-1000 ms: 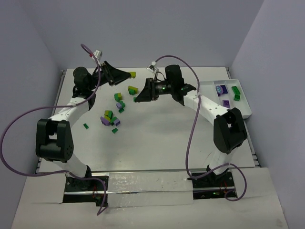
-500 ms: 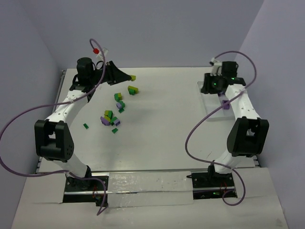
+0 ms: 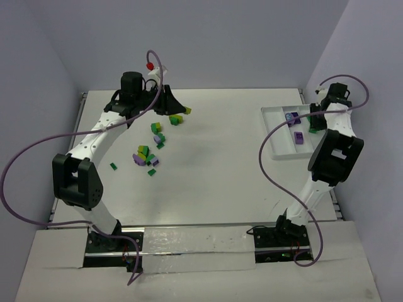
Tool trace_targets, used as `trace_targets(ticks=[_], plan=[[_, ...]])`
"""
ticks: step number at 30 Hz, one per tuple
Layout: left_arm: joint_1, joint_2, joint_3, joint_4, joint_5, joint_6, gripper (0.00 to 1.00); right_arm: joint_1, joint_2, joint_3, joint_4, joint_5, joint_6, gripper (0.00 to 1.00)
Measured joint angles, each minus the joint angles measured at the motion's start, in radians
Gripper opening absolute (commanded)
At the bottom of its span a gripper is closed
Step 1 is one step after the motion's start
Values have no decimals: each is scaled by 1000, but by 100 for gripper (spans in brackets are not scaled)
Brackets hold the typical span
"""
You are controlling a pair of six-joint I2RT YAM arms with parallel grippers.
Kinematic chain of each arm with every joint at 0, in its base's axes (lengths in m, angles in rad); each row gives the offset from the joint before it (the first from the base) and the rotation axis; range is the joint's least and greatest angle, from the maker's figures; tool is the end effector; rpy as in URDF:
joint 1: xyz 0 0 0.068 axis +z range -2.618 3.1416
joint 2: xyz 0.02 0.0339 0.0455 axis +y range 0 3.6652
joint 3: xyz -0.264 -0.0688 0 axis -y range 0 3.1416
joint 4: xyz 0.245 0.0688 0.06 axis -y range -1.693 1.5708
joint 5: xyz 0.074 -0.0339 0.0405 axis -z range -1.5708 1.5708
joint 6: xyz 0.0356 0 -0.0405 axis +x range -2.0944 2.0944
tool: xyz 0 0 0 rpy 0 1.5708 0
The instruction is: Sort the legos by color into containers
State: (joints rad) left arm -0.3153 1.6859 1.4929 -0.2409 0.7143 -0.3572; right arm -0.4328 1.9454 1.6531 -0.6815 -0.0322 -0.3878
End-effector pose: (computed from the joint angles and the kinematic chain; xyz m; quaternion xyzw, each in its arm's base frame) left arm 0.3672 -0.1443 0.3452 0.1716 0.7933 -0.4445 0.3789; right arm 0.3909 -0.1793 0.2554 0.0168 0.9555 -0.1032 0.2758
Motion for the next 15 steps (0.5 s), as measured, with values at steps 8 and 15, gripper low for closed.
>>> trace_targets(ticks=[8, 15], plan=[[3, 0, 0, -32, -34, 25, 0, -12, 111, 14, 2, 65, -39, 57], [3, 0, 0, -42, -49, 38, 0, -24, 128, 17, 8, 99, -59, 100]])
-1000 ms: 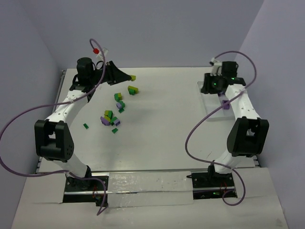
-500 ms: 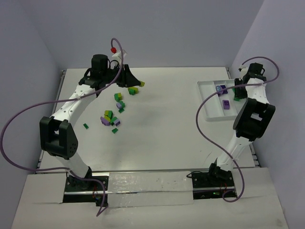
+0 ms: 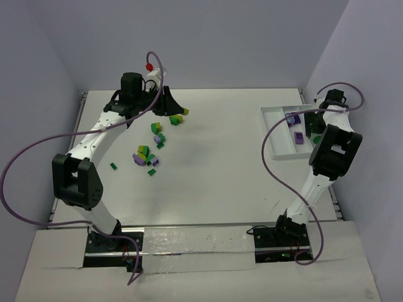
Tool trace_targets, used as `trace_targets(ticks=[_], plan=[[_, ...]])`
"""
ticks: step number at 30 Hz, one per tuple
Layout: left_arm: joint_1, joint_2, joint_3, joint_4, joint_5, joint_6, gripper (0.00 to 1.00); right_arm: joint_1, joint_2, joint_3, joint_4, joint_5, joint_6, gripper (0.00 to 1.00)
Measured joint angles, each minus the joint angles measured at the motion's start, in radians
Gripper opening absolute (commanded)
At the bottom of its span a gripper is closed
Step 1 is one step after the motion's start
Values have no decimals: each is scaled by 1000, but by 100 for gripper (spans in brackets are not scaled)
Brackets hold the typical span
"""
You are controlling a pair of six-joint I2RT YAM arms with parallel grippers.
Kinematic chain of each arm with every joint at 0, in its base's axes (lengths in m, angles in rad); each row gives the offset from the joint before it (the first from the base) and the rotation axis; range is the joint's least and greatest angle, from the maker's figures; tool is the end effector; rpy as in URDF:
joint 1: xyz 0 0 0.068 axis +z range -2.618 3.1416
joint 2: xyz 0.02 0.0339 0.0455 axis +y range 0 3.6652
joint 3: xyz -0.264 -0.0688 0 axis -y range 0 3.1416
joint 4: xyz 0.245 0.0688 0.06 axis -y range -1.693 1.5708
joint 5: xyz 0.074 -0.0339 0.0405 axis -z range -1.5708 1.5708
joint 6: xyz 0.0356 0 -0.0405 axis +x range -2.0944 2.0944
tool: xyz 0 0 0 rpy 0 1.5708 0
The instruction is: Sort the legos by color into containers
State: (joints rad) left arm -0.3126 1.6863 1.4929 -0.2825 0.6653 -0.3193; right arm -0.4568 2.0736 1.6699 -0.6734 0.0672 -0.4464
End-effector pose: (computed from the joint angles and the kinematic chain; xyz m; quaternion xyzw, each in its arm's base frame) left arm 0.3673 -0.1418 0.3408 0.1673 0.8076 -0.4179 0.3810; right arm 0.4010 -0.1997 0.2073 0.0132 0.9691 -0.1359 0.2055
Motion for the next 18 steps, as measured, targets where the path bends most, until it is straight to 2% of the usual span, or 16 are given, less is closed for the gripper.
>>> trace_targets(ticks=[5, 8, 12, 18], plan=[[0, 0, 0, 0, 1, 9, 0, 1, 0, 13, -15, -8, 1, 100], [3, -1, -3, 5, 52, 3, 0, 11, -27, 16, -43, -81, 1, 100], [7, -19, -57, 46, 180, -42, 0, 70, -158, -17, -114, -286, -60, 100], [8, -96, -212, 127, 315, -117, 0, 287, -382, -18, -191, -622, -112, 100]])
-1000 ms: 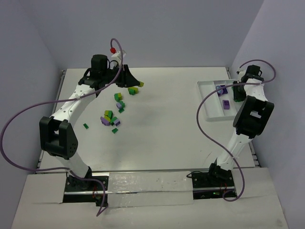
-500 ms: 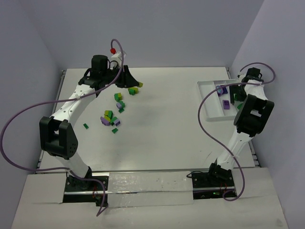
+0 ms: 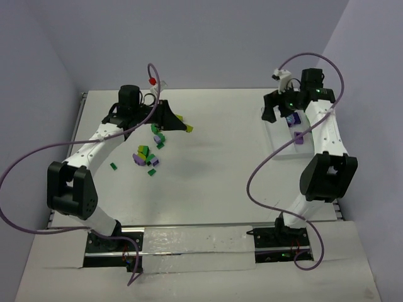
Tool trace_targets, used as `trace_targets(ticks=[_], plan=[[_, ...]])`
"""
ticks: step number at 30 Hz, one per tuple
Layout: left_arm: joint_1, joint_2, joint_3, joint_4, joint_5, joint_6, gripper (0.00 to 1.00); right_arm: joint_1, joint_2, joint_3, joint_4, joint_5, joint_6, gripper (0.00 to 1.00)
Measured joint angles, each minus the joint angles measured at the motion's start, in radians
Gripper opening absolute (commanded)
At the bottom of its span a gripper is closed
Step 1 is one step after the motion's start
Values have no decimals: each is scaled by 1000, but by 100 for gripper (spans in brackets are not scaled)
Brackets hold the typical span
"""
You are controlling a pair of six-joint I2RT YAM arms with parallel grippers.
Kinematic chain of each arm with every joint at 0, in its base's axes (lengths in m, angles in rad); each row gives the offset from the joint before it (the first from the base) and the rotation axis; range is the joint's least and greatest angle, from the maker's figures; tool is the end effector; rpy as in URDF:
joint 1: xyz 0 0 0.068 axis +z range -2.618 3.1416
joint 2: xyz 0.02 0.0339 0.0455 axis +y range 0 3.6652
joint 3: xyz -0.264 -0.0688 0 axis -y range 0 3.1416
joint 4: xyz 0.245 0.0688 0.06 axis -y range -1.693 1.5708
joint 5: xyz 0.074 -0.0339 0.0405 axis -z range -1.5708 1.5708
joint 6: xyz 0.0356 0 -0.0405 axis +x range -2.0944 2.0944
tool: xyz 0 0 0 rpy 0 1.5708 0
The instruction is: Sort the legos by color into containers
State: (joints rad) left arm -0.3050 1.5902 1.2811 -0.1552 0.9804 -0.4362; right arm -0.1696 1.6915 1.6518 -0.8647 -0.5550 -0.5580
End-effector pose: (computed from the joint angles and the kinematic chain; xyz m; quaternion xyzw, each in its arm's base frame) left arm 0.3351 -0.1365 0.3181 0.1976 0.7652 -0.5413 0.2870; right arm 0.3614 -0.0429 0.3439 -0.2633 0.8745 0.1300 0.3861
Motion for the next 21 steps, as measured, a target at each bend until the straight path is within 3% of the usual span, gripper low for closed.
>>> trace_targets(ticks=[4, 7, 14, 21], plan=[[0, -60, -51, 76, 58, -30, 0, 127, -54, 11, -32, -194, 45, 100], [0, -86, -75, 162, 90, -100, 0, 246, -105, -47, 27, -245, 117, 100], [0, -83, -189, 466, 154, -447, 0, 555, -186, -106, 179, -247, 202, 97], [0, -51, -229, 661, 174, -741, 0, 707, -165, -47, 192, -186, 163, 96]])
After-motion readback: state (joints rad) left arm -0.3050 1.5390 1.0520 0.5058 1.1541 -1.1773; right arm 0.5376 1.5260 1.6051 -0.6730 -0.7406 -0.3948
